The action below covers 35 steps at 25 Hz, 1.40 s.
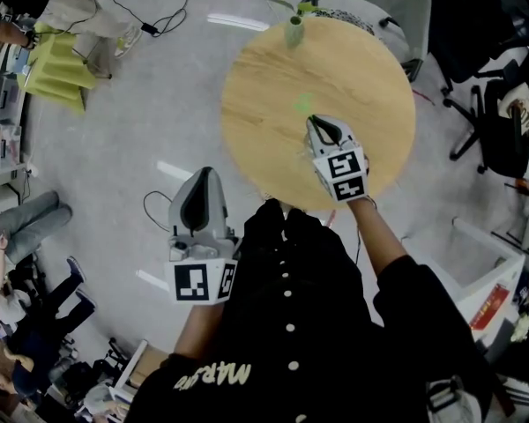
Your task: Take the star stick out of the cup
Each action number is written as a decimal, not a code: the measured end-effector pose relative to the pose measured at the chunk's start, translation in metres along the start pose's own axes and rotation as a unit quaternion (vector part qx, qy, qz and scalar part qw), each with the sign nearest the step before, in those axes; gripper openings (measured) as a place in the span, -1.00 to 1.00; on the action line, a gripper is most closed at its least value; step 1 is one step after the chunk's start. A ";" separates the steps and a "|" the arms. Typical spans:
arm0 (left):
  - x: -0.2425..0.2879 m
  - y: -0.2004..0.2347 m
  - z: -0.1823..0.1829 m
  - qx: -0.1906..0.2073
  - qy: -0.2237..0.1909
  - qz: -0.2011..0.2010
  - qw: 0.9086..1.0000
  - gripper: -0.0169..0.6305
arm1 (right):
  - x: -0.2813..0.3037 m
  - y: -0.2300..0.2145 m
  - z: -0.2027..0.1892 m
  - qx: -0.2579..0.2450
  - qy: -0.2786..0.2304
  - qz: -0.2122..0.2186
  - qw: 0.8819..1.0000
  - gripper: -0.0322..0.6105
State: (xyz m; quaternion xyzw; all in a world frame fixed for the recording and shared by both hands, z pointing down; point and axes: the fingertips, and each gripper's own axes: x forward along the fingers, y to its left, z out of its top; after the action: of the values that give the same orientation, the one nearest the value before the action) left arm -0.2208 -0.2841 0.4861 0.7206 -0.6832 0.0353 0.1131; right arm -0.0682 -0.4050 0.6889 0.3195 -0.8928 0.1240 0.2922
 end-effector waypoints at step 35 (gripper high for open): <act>0.007 -0.092 0.113 0.022 -0.113 -0.136 0.984 -0.96 | -0.329 -0.037 0.181 0.027 -0.314 -0.138 0.939 -0.86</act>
State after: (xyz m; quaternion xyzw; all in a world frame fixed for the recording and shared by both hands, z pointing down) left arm -0.1406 -0.3113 0.3675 0.8085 -0.5862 -0.0474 0.0233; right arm 0.0811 -0.3434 0.3485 0.4701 -0.8826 -0.0004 0.0022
